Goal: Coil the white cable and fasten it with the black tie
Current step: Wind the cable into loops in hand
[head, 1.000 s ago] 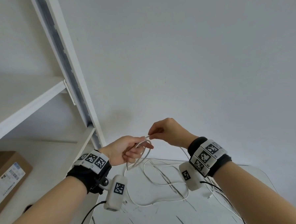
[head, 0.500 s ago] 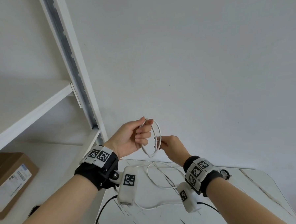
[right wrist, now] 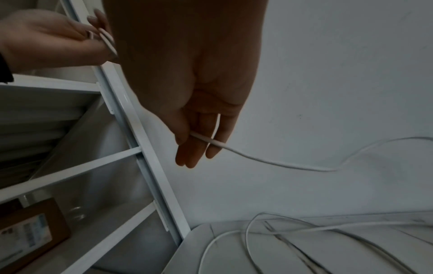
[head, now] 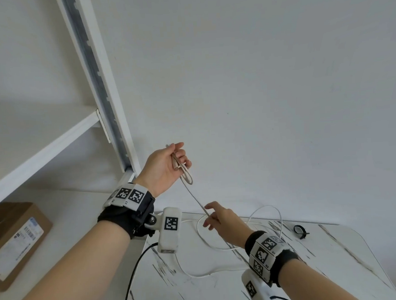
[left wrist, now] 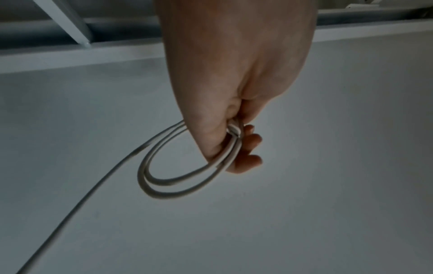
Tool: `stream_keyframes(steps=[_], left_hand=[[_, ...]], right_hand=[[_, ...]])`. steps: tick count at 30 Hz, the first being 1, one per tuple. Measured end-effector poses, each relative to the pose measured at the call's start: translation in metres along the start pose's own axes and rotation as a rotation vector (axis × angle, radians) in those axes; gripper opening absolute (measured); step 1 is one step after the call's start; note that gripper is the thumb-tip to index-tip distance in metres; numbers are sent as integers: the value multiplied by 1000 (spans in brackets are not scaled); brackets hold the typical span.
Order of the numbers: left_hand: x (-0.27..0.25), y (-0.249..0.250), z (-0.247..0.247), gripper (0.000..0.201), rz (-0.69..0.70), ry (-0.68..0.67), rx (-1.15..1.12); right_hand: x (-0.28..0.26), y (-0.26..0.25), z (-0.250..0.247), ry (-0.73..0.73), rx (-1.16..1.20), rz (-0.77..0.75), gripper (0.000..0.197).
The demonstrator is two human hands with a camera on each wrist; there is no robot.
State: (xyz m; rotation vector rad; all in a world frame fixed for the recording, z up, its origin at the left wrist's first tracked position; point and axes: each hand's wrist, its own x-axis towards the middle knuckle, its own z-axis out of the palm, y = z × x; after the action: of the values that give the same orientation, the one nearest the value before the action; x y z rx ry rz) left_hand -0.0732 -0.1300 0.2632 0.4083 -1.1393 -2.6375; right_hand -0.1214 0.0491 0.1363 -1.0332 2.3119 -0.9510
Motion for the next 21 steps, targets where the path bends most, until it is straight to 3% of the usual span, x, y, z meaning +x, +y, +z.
stream_keyframes(steps=[2,8,13,17,19,21], left_hand=[[2,-1,-4,20,40,15,53],[7,-20,-10,16,61,26,379],[9,-35,-17,18,-15,-31,566],[7,-46,-17,23,-100,-80,785],[7,-50,-18,24,-132,-92,784],[6,-50,-18,24,-168,-120,767]], right_hand=[[-6,1,0,6,6,-2,7],[-13,-13,-14,58,-31,-123,4],[-14,-29,-31,156,-124,-306,20],[-11,-44,-48,114,-163,-375,31],[-12,-52,-55,85,-148,-394,38],[-11,-58,-62,94,-121,-382,33]])
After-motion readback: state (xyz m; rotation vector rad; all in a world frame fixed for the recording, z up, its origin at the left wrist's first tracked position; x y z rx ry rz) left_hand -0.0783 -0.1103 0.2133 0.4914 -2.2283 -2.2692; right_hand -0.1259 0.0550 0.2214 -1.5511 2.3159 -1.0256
